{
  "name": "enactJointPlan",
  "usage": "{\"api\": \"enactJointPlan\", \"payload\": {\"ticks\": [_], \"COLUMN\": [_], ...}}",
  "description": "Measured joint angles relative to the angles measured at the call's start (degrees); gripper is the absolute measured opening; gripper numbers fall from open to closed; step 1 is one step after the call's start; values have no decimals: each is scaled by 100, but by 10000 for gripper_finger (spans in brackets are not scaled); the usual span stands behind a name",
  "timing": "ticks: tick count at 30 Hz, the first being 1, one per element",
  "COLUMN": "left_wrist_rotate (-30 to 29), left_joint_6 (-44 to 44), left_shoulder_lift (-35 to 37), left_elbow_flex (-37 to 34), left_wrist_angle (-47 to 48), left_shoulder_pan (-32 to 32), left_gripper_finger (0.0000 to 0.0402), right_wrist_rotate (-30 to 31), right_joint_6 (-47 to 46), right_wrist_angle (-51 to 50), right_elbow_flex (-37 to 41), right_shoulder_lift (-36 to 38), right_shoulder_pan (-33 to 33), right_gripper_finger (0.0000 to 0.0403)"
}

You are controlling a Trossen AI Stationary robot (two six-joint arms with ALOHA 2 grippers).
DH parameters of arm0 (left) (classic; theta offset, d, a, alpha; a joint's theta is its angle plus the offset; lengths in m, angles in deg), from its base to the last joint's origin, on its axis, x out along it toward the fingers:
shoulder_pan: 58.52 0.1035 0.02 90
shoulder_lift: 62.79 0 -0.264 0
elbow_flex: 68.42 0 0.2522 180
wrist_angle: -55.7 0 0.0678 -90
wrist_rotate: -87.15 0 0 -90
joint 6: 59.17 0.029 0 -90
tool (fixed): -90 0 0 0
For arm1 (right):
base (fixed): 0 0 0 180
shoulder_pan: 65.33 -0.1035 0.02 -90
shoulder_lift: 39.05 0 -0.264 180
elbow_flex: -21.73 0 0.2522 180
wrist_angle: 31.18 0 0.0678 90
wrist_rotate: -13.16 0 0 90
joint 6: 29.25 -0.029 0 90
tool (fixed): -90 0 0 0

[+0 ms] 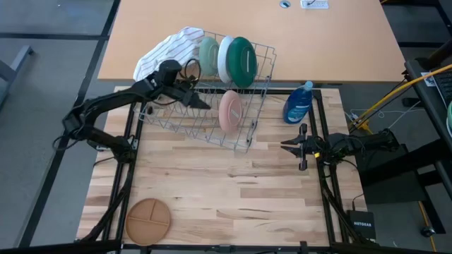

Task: Sort dishes
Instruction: Put the brown and yellow plate into the dish rack

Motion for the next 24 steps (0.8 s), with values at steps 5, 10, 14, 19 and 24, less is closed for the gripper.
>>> {"api": "enactJointPlan", "payload": {"ticks": [5,10,14,19,24], "left_wrist_rotate": [-649,-2196,-3451,-4649,-5227], "left_joint_6": [510,317,-597,-2128,-3228], "left_shoulder_lift": [919,1821,2319,2438,2028], "left_elbow_flex": [0,0,0,0,0], "left_wrist_angle": [1767,3814,4938,5654,5758], "left_shoulder_pan": [-541,-1497,-2666,-4336,-5712], "left_gripper_finger": [155,155,155,155,155], "right_wrist_rotate": [0,0,0,0,0], "right_joint_6": [0,-2,0,-2,0], "right_wrist_angle": [-2,-4,0,-2,-2], "right_elbow_flex": [0,0,0,0,0], "right_shoulder_lift": [0,0,0,0,0], "right_shoulder_pan": [-2,-1,0,0,-1], "right_gripper_finger": [72,72,72,72,72]}}
